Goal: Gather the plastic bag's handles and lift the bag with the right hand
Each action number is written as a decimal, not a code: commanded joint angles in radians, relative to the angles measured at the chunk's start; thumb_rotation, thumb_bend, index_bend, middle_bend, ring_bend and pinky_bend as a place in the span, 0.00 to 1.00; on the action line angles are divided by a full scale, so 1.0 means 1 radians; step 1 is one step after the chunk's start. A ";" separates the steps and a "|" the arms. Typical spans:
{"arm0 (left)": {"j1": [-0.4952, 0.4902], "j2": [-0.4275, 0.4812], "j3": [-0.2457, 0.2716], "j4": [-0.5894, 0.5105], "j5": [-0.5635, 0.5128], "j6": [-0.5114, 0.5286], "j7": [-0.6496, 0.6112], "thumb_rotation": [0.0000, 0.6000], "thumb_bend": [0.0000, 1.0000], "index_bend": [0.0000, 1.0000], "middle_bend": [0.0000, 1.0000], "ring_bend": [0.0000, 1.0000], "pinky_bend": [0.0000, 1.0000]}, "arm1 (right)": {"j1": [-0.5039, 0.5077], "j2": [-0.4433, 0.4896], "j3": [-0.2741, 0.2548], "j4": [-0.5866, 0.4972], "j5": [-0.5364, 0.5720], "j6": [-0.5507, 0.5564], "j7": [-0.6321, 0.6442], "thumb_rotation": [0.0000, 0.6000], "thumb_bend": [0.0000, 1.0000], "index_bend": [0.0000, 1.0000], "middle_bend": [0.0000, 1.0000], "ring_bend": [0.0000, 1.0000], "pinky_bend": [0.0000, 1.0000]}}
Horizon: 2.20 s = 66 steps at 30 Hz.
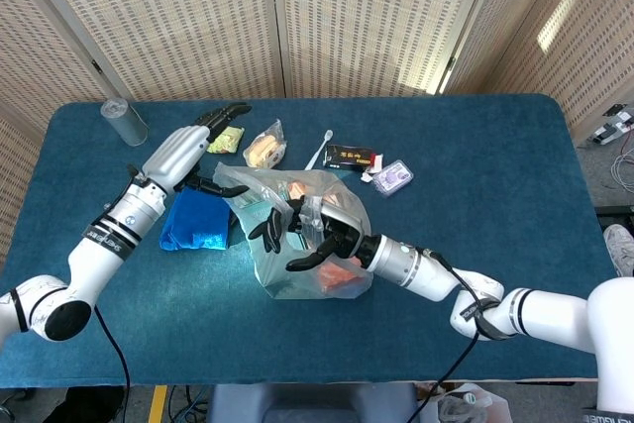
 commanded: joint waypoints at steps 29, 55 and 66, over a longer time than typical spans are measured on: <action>0.206 0.277 -0.036 -0.111 0.214 -0.097 -0.421 1.00 0.10 0.00 0.00 0.00 0.00 | -0.009 0.018 -0.016 -0.010 -0.001 0.055 0.123 1.00 0.00 0.57 0.57 0.47 0.27; 0.318 0.256 0.080 -0.152 0.254 0.212 -0.010 1.00 0.09 0.00 0.00 0.00 0.00 | 0.107 0.014 0.055 0.079 0.072 -0.056 0.686 1.00 0.24 0.57 0.60 0.54 0.64; 0.327 0.225 0.109 -0.178 0.202 0.281 0.176 1.00 0.10 0.00 0.00 0.00 0.00 | 0.094 0.036 0.090 0.085 0.118 -0.075 0.715 1.00 0.38 0.57 0.64 0.64 0.72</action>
